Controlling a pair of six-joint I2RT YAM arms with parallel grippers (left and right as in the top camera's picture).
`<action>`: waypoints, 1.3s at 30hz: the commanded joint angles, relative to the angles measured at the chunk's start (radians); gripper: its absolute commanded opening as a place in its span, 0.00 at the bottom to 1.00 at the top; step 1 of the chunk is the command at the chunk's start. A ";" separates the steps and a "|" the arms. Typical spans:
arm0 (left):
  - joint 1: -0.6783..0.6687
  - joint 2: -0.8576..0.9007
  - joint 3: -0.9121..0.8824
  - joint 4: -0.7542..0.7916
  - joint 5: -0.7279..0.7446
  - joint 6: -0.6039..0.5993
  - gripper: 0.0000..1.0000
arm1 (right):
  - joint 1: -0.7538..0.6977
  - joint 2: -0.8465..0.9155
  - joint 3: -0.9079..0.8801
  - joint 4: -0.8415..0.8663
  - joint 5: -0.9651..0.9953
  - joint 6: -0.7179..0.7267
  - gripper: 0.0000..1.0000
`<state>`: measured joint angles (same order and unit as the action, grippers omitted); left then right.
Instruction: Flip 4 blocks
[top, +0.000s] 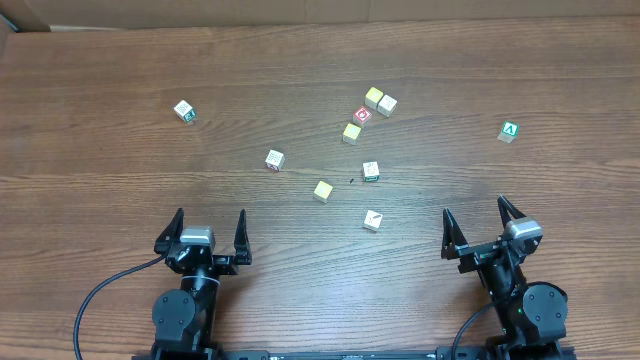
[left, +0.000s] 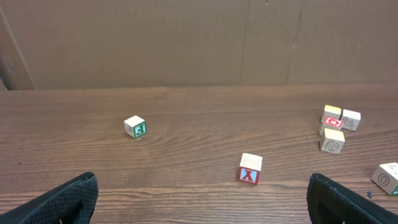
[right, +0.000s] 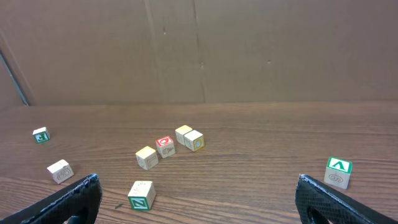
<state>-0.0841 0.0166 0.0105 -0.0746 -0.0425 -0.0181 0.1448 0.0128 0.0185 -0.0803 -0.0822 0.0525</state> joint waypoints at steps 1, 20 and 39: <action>0.007 -0.011 -0.006 0.003 -0.017 0.019 1.00 | -0.004 -0.010 -0.011 0.005 -0.006 0.007 1.00; 0.007 -0.011 -0.006 0.017 0.044 0.019 1.00 | -0.004 -0.010 0.001 0.019 -0.036 0.027 1.00; 0.005 0.817 0.758 -0.367 0.175 -0.019 1.00 | -0.004 0.842 0.779 -0.404 -0.425 0.111 1.00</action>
<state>-0.0841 0.6220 0.5407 -0.3119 0.0467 -0.0265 0.1444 0.6762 0.6239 -0.4007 -0.3435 0.1577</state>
